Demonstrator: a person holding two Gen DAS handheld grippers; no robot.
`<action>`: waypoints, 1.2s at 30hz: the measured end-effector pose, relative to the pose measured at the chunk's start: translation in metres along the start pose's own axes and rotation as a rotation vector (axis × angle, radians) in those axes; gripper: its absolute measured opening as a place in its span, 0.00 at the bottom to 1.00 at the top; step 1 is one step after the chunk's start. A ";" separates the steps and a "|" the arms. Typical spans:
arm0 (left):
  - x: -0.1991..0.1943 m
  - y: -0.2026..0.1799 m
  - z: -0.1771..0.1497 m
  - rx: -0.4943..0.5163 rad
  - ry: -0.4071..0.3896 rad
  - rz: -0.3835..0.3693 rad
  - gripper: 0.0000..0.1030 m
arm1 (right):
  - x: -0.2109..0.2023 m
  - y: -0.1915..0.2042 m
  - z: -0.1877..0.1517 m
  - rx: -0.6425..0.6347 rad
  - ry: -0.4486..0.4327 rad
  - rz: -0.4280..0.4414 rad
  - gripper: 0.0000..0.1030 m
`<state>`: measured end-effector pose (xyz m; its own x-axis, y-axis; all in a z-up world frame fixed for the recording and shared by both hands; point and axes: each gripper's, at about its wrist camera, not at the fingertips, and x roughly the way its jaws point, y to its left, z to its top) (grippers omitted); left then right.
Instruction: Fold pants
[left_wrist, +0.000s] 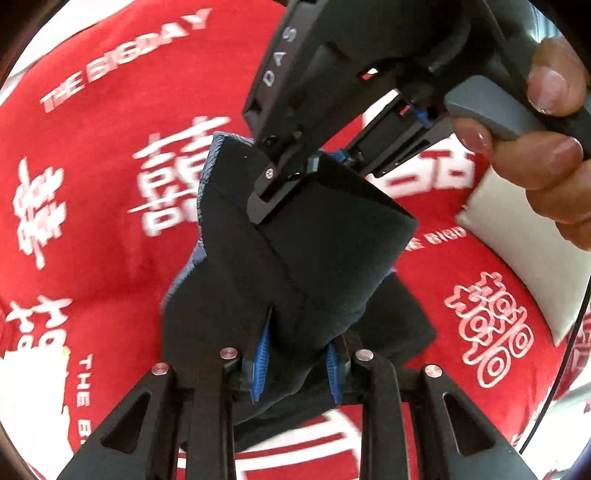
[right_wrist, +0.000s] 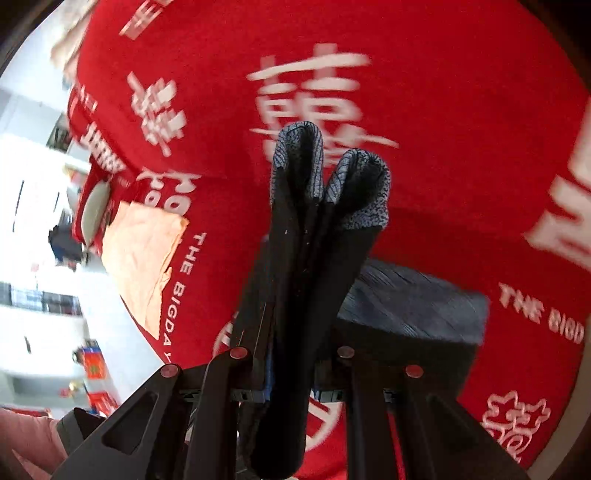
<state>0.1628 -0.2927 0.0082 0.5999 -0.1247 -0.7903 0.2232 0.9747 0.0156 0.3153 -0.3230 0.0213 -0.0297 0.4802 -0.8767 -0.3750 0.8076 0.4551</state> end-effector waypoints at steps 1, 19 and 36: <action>0.002 -0.007 0.000 0.011 0.005 -0.007 0.27 | -0.004 -0.011 -0.006 0.017 -0.006 -0.001 0.16; 0.080 -0.094 -0.039 0.181 0.211 0.000 0.27 | 0.055 -0.164 -0.088 0.190 0.006 0.001 0.20; 0.037 -0.058 -0.031 0.187 0.219 -0.002 0.66 | 0.035 -0.144 -0.094 0.171 0.037 -0.261 0.58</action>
<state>0.1482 -0.3484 -0.0407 0.4231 -0.0638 -0.9038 0.3747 0.9205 0.1105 0.2815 -0.4545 -0.0896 0.0124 0.2390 -0.9709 -0.2135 0.9492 0.2310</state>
